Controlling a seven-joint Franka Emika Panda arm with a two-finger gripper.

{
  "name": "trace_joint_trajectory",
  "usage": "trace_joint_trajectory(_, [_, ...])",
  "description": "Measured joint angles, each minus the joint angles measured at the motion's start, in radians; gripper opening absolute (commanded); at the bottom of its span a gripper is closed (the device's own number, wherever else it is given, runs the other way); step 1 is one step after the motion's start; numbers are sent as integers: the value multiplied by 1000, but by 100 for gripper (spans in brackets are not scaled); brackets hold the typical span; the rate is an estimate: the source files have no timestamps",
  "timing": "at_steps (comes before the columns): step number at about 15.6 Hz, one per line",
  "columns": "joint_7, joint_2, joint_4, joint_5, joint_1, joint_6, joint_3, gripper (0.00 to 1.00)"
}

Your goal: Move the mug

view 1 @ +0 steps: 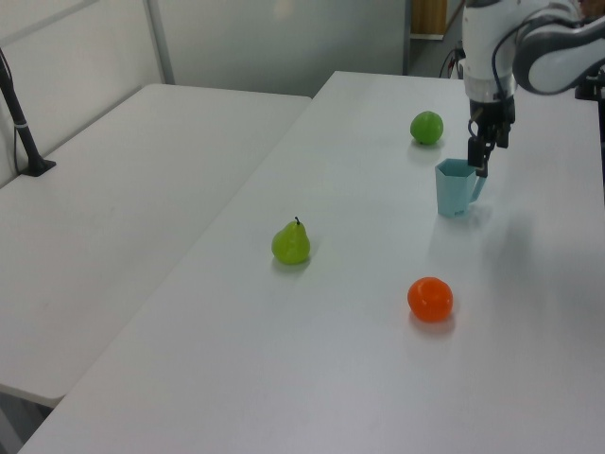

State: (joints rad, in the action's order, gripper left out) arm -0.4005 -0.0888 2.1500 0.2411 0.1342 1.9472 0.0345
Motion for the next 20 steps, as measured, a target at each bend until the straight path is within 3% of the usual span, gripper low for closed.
trace_joint_trajectory(5, [2,-16,-237,-108,5,-213,-56,100])
trace_joint_trajectory(9, [3,-21,-443,-202,5,-378,-72,100])
trace_joint_trajectory(14, [72,-16,-523,-250,1,-425,-63,100])
trace_joint_trajectory(20, [310,9,-549,-272,1,-361,16,100])
